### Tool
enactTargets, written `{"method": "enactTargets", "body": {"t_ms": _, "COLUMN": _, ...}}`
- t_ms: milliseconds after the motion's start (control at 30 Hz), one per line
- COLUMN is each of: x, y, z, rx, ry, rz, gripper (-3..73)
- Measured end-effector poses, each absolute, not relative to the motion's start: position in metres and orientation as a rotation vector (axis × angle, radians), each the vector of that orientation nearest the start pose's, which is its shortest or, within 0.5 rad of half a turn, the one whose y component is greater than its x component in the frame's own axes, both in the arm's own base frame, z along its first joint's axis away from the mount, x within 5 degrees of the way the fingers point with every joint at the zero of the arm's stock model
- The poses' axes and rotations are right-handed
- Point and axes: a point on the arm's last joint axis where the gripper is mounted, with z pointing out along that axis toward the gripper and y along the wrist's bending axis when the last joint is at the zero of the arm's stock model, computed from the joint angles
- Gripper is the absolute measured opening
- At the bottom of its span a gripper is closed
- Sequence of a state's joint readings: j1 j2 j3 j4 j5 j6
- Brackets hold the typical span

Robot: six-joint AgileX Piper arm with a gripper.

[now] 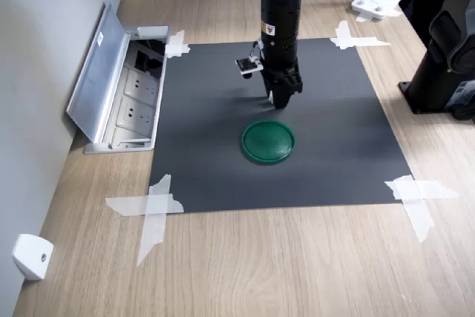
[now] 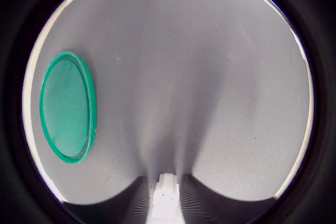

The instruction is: Grasp a white terminal and put it on the green lid.

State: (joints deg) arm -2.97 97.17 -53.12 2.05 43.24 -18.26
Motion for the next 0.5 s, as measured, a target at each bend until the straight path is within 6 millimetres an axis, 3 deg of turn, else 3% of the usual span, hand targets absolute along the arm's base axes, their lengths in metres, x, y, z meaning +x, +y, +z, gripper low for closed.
{"method": "enactTargets", "body": {"t_ms": 67, "x": 0.294, "y": -0.013, "z": 0.167, "rx": -0.362, "ry": 2.984, "rz": 0.003, "gripper": 10.5}}
{"method": "enactTargets", "body": {"t_ms": 233, "x": 0.290, "y": -0.004, "z": 0.184, "rx": -0.378, "ry": 2.935, "rz": 0.015, "gripper": 9.4}}
{"method": "enactTargets", "body": {"t_ms": 367, "x": 0.285, "y": 0.023, "z": 0.196, "rx": -0.497, "ry": 2.882, "rz": 0.034, "gripper": 9.4}}
{"method": "enactTargets", "body": {"t_ms": 500, "x": 0.282, "y": 0.055, "z": 0.196, "rx": -0.604, "ry": 2.856, "rz": 0.068, "gripper": 9.4}}
